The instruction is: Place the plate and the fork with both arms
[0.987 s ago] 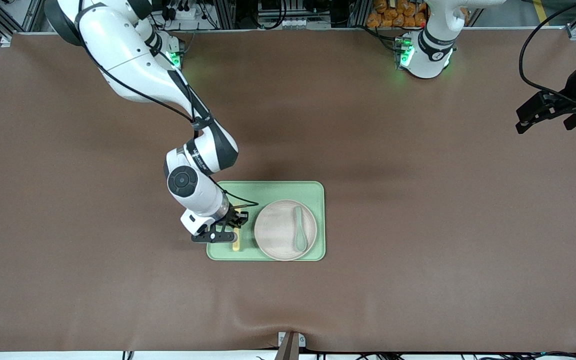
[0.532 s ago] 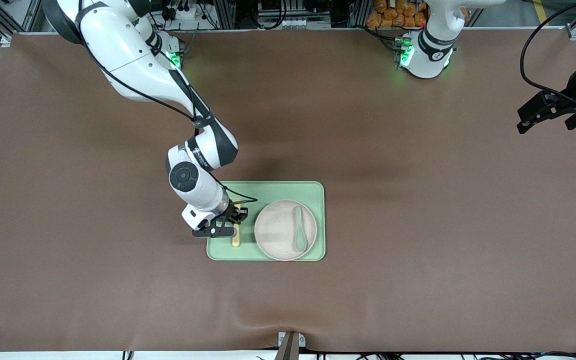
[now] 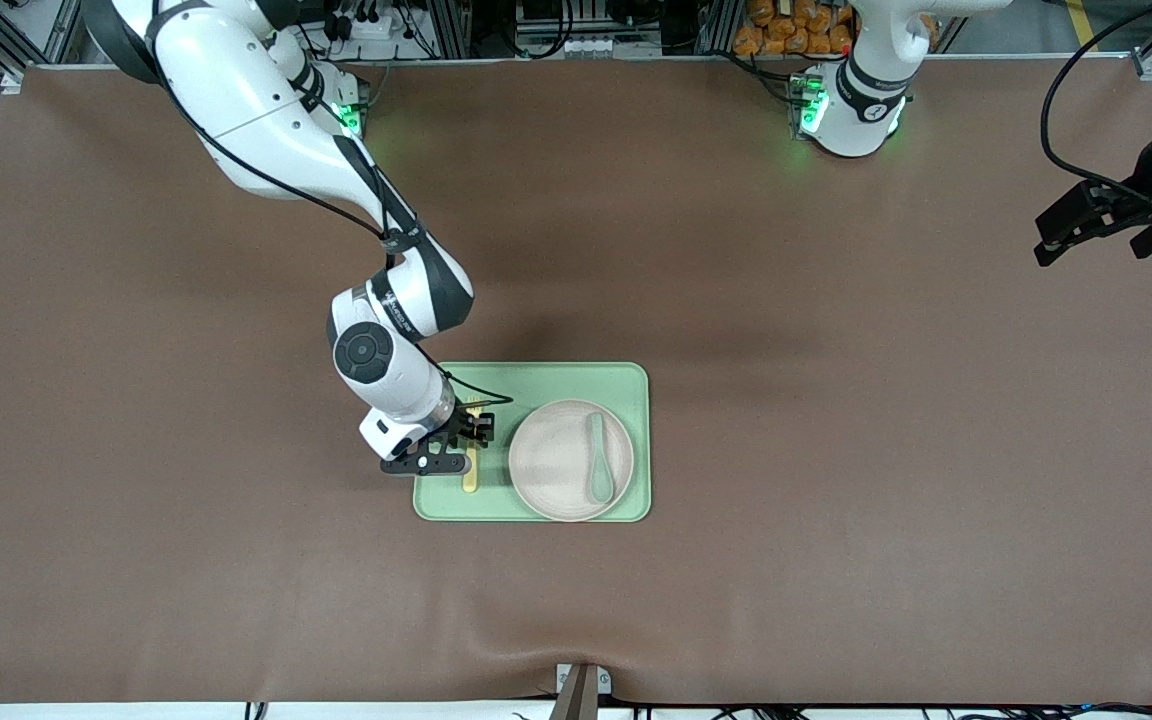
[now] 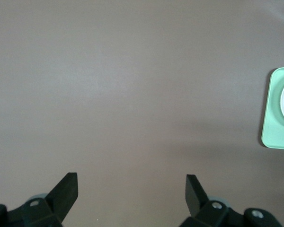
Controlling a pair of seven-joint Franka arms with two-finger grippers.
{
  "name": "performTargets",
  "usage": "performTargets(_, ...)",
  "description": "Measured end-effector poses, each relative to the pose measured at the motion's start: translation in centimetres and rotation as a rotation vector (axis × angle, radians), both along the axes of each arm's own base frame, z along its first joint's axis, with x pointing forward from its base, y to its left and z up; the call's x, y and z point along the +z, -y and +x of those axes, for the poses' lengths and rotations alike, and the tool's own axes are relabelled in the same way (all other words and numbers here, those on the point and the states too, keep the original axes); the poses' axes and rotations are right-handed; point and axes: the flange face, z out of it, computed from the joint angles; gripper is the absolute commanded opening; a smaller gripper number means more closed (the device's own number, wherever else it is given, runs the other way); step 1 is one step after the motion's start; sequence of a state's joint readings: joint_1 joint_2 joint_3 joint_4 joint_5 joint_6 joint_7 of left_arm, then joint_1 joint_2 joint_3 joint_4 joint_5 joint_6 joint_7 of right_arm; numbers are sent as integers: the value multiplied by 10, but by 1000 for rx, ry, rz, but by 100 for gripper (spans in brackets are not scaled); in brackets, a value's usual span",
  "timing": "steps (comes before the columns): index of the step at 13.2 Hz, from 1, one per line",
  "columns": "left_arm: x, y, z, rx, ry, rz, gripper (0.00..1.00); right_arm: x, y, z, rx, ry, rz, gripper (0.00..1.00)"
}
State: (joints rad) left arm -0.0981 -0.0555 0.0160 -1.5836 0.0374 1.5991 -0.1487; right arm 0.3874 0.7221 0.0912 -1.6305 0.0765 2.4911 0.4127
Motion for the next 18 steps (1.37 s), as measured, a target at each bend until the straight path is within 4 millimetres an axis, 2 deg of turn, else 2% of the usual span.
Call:
performTargets(2, 0, 0, 0, 0, 0, 0, 100, 24, 2, 9, -3, -5, -2, 100)
performTargets(4, 0, 0, 0, 0, 0, 0, 100, 62, 12, 25, -19, -14, -6, 100)
performTargets(5, 0, 0, 0, 0, 0, 0, 100, 83, 24, 34, -35, -16, -6, 100)
performTargets(8, 0, 0, 0, 0, -2, 0, 100, 146, 79, 62, -102, -49, -14, 100)
performTargets(10, 0, 0, 0, 0, -3, 0, 100, 181, 110, 70, -130, -63, -17, 100)
performTargets(13, 0, 0, -1, 1, -8, 1, 100, 231, 145, 67, -140, -76, -8, 100)
performTargets(16, -1, 0, -2, 1, -21, 2, 100, 289, 167, 53, -130, -51, -5, 100)
performTargets(18, -1, 0, -3, 1, -24, 2, 100, 327, 184, 41, -63, -14, -39, 100)
